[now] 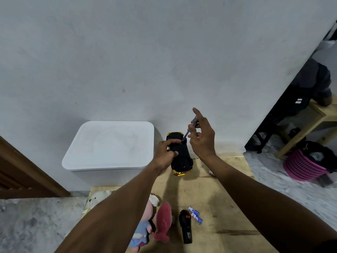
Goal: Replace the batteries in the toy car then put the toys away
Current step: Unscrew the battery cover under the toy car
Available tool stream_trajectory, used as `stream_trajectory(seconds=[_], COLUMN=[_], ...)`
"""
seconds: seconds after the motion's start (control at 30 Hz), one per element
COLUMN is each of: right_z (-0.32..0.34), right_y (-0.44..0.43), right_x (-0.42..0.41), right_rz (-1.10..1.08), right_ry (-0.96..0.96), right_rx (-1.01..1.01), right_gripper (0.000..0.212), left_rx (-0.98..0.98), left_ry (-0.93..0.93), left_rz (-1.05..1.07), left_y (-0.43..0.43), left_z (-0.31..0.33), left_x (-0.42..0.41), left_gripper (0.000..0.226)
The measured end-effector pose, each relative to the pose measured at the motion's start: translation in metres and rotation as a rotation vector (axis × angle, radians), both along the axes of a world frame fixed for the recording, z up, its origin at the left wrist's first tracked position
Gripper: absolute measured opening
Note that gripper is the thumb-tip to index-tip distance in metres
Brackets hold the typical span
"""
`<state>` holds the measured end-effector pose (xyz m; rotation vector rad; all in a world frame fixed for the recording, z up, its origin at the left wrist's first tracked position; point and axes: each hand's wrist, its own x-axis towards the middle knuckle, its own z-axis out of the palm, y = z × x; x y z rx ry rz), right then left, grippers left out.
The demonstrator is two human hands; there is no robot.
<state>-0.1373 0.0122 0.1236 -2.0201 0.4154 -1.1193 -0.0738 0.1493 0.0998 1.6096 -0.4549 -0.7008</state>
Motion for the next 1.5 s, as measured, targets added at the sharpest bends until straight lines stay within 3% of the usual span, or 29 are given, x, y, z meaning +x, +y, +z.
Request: stream_trajectory(seconds=[0.2, 0.5, 1.17, 1.3, 1.5], right_z=[0.002, 0.002, 0.003, 0.005, 0.003], right_y=[0.000, 0.002, 0.009, 0.008, 0.011], right_x=[-0.001, 0.005, 0.003, 0.001, 0.003], right_rz=[-0.015, 0.003, -0.027, -0.011, 0.037], right_ry=[0.037, -0.002, -0.027, -0.004, 0.064], right_rx=[0.063, 0.137, 0.109, 0.025, 0.017], right_gripper=[0.071, 0.048, 0.051, 0.049, 0.052], left_rx=[0.006, -0.023, 0.034, 0.014, -0.010], left_ry=[0.005, 0.018, -0.043, -0.018, -0.034], left_rz=[-0.011, -0.011, -0.006, -0.003, -0.001], left_y=[0.002, 0.002, 0.006, 0.007, 0.007], left_z=[0.001, 0.003, 0.008, 0.008, 0.011], left_x=[0.002, 0.002, 0.004, 0.003, 0.004], left_gripper=[0.047, 0.047, 0.046, 0.047, 0.062])
